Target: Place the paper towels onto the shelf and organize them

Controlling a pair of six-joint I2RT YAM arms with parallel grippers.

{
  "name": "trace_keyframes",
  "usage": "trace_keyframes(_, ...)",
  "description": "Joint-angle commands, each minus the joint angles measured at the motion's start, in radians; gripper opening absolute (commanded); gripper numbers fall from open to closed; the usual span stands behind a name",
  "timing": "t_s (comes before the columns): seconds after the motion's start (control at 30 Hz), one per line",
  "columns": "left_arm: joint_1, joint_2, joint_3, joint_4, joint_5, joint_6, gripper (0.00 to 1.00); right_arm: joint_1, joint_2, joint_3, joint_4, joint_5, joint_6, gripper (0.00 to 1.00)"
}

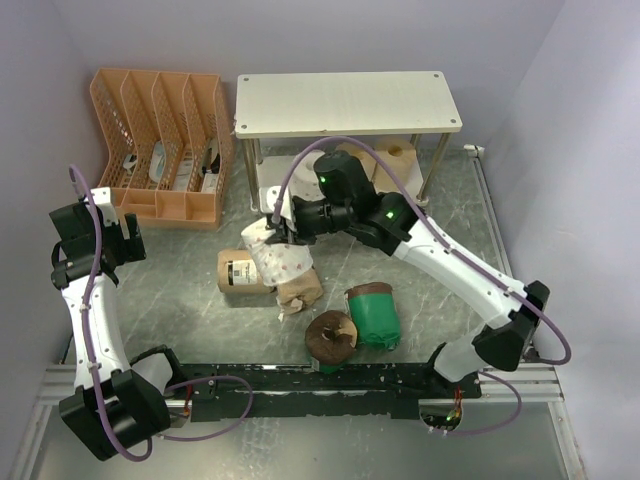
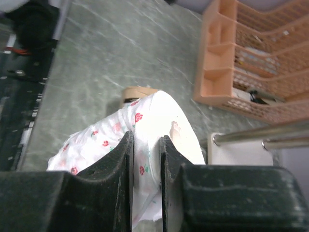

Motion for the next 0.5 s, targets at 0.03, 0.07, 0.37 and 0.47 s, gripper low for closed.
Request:
trace_keyframes(0.03, 0.011, 0.01, 0.005, 0.008, 0.016, 0.006, 0.96, -0.052, 0.04, -0.095, 0.291, 0.181, 0.09, 0.0)
trace_keyframes(0.07, 0.01, 0.009, 0.005, 0.008, 0.013, 0.005, 0.96, -0.061, 0.048, -0.107, 0.333, 0.188, 0.103, 0.0)
trace_keyframes(0.37, 0.011, 0.008, 0.003, 0.012, 0.001, 0.001, 0.96, -0.131, 0.141, -0.17, 0.674, 0.354, 0.124, 0.0)
trace_keyframes(0.47, 0.011, 0.016, 0.004, 0.011, -0.003, 0.001, 0.96, -0.137, 0.169, -0.2, 0.756, 0.403, 0.112, 0.0)
